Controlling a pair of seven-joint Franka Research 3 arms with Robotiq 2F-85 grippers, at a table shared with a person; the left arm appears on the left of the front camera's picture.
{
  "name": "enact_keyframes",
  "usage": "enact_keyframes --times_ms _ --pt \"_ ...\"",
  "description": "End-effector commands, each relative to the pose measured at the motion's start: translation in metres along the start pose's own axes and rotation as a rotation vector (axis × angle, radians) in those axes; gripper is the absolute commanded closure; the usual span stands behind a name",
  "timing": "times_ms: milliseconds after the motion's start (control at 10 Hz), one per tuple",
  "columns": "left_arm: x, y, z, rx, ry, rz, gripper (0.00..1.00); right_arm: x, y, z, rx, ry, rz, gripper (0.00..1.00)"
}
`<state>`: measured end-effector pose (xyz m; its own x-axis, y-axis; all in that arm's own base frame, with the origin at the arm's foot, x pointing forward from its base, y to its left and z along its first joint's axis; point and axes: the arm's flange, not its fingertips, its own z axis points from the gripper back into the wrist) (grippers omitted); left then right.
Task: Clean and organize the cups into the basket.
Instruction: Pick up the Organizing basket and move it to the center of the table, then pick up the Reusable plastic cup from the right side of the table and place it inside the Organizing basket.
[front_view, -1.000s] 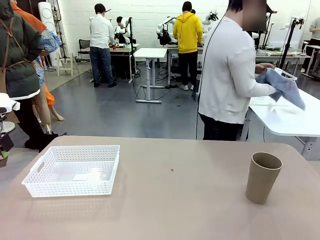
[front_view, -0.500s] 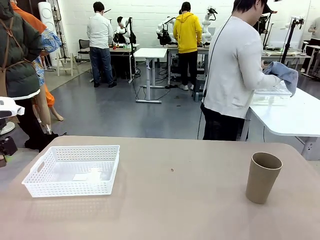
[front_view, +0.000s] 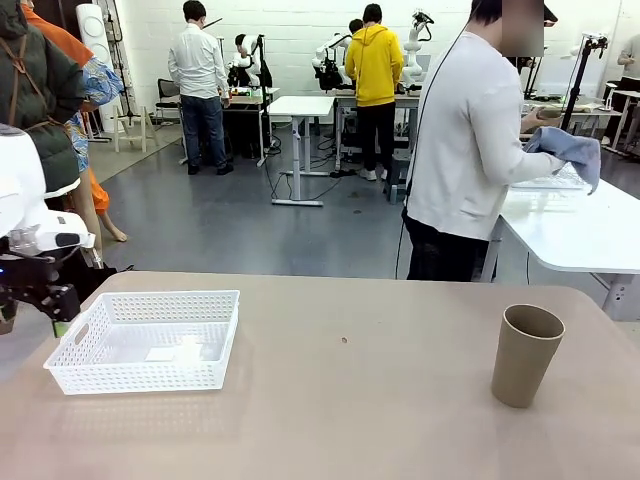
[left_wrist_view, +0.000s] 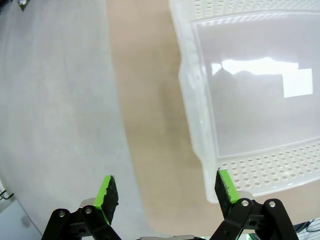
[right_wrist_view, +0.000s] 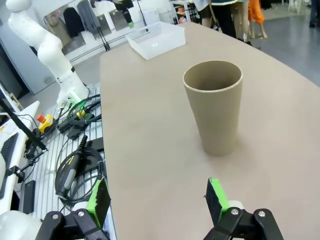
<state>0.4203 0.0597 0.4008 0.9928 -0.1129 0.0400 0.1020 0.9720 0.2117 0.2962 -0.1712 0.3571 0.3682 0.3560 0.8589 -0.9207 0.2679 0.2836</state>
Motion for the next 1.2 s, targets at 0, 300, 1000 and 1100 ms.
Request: enact_keyframes --times_ms 0,300,1000,1100 --pt "0.013 -0.004 -0.012 -0.076 0.029 -0.018 0.0 -0.006 -0.01 -0.009 0.002 -0.006 0.031 0.0" --pt "0.023 -0.002 -0.034 -0.142 0.048 -0.004 0.0 -0.011 -0.013 -0.023 0.027 0.018 0.033 0.0" --pt "0.021 0.002 -0.039 -0.14 0.039 0.036 0.0 -0.006 -0.011 -0.02 0.039 0.024 0.044 0.0" --pt "0.022 0.004 -0.038 -0.148 0.021 0.044 0.0 -0.006 -0.013 -0.02 0.024 0.037 0.059 0.0"
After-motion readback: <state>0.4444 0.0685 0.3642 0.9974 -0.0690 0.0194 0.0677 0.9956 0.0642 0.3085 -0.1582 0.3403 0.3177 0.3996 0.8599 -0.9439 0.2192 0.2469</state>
